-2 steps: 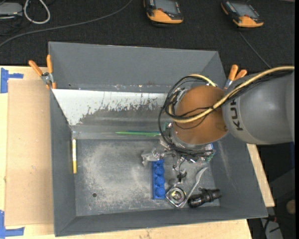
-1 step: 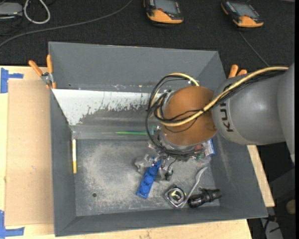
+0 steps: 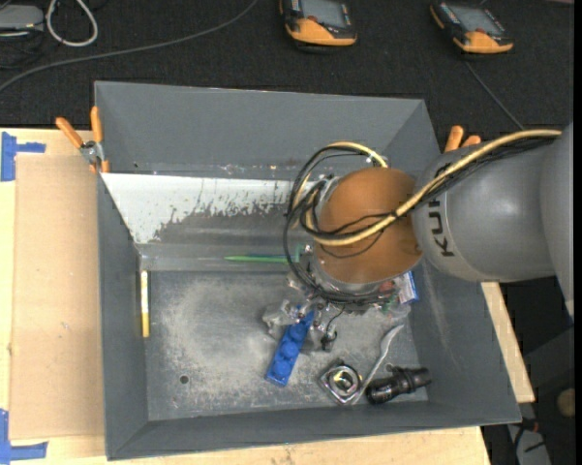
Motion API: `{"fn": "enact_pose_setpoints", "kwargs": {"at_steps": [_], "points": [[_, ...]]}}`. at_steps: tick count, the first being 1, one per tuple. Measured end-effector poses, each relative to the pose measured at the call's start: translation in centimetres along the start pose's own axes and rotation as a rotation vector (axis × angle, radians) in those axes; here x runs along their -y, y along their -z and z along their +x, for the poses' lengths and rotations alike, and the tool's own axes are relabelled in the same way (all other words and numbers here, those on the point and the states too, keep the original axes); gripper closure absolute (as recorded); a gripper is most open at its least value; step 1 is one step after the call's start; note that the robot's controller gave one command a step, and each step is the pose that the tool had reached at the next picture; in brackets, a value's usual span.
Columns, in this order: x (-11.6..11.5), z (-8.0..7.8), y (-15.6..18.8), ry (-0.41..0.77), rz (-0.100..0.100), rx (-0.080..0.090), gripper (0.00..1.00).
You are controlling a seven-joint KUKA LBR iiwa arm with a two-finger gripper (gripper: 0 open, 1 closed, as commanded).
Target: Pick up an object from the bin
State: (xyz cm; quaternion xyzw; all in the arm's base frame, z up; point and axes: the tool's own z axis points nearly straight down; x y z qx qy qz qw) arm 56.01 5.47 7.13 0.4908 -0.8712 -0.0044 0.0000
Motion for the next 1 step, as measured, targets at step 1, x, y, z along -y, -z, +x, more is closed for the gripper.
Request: {"fn": "enact_pose_setpoints", "kwargs": {"at_steps": [1], "points": [[-0.40, 0.13, 3.53, -0.002, -0.011, -0.006, 1.00]]}}
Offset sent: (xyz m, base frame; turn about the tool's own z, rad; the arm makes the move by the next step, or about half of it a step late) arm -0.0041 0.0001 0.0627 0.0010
